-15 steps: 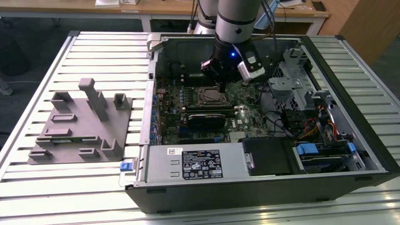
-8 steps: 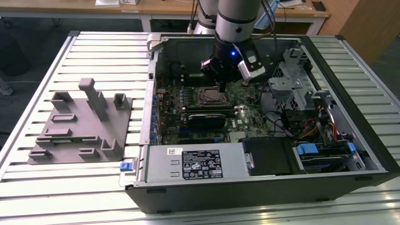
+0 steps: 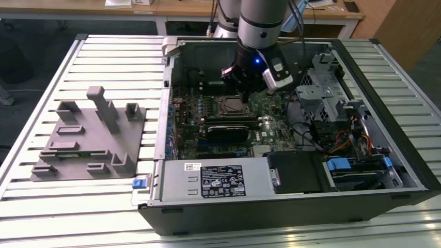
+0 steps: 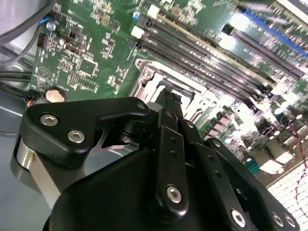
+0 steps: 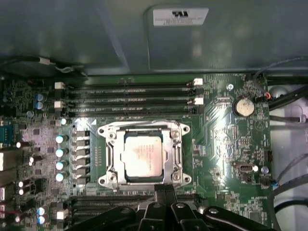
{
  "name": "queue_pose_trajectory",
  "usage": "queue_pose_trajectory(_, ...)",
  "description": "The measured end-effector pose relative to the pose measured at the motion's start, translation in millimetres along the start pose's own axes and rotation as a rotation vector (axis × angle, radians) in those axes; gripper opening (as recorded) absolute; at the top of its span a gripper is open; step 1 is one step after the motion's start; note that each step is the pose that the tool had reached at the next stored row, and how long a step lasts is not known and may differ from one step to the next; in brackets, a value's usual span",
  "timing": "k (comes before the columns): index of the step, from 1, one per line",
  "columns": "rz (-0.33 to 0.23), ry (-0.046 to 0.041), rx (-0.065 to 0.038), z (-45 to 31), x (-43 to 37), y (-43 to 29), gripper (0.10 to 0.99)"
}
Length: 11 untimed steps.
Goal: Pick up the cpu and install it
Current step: 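Install the second cpu locking lever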
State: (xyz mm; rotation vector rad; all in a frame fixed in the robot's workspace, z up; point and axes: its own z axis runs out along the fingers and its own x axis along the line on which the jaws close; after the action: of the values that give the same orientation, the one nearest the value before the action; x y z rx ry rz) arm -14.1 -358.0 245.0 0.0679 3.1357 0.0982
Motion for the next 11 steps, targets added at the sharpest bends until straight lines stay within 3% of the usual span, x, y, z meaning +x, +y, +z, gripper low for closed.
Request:
queue_pose_trajectory(5,0.000,0.0000,0.000,-0.6,0.1,-9.8,0.106)
queue_pose_trajectory(11,0.000,0.0018,-0.006,-0.7,0.2,-10.7,0.106)
